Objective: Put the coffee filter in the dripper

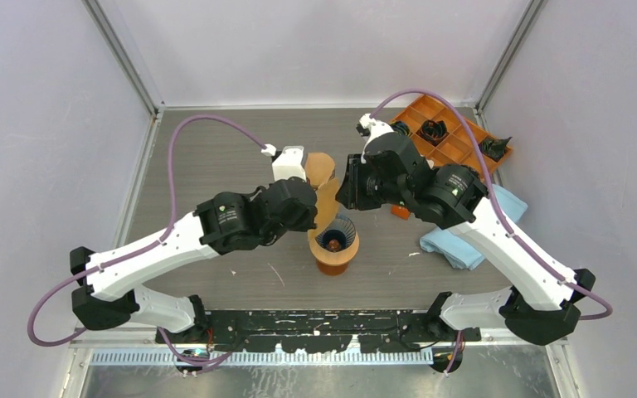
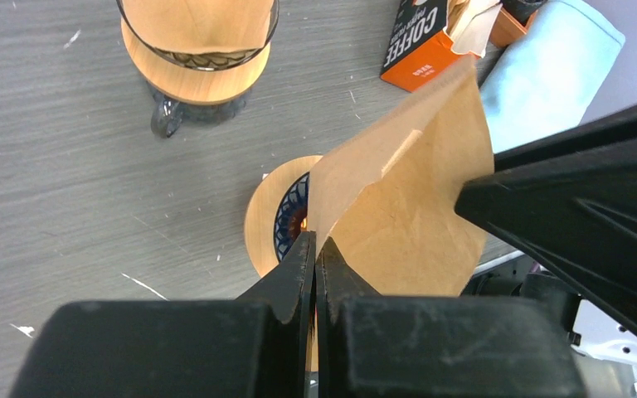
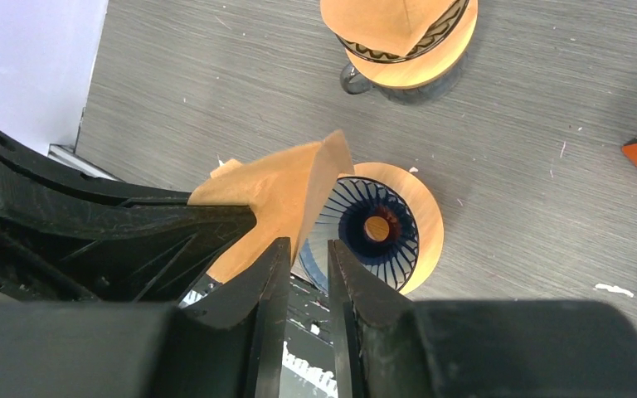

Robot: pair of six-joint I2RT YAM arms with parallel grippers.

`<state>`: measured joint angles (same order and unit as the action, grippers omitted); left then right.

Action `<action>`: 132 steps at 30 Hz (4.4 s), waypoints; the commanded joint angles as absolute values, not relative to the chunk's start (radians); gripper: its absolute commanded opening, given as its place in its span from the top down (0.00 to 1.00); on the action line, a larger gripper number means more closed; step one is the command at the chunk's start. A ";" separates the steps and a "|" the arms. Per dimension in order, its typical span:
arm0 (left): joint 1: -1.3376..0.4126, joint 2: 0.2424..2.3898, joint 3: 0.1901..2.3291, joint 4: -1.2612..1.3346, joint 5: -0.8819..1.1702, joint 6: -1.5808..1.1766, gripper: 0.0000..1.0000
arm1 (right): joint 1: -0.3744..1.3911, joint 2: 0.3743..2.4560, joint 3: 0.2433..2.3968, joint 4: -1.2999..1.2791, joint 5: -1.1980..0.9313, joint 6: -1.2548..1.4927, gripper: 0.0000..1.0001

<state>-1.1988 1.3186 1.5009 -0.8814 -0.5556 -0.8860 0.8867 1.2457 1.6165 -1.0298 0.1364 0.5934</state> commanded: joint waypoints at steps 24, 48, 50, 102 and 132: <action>-1.162 1.316 1.514 -0.832 -0.530 -1.111 1.00 | 0.942 1.258 1.654 -1.112 0.251 0.621 0.69; -1.113 1.241 1.481 -1.027 -0.341 -1.065 1.00 | 0.941 1.314 1.717 -1.259 0.130 0.545 0.99; -1.112 1.252 1.493 -1.046 -0.331 -1.051 1.00 | 0.942 1.319 1.718 -1.270 0.123 0.540 0.99; -1.058 1.389 1.509 -0.973 -0.288 -0.910 0.48 | 0.897 1.350 1.475 -1.149 0.117 0.451 0.84; -1.024 1.458 1.449 -0.972 -0.279 -0.852 0.35 | 0.892 1.334 1.383 -1.080 0.182 0.430 0.61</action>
<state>-1.0332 1.4628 1.4681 -0.9871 -0.2695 -0.8589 0.8989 1.3491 1.3991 -1.1255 0.1555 0.4458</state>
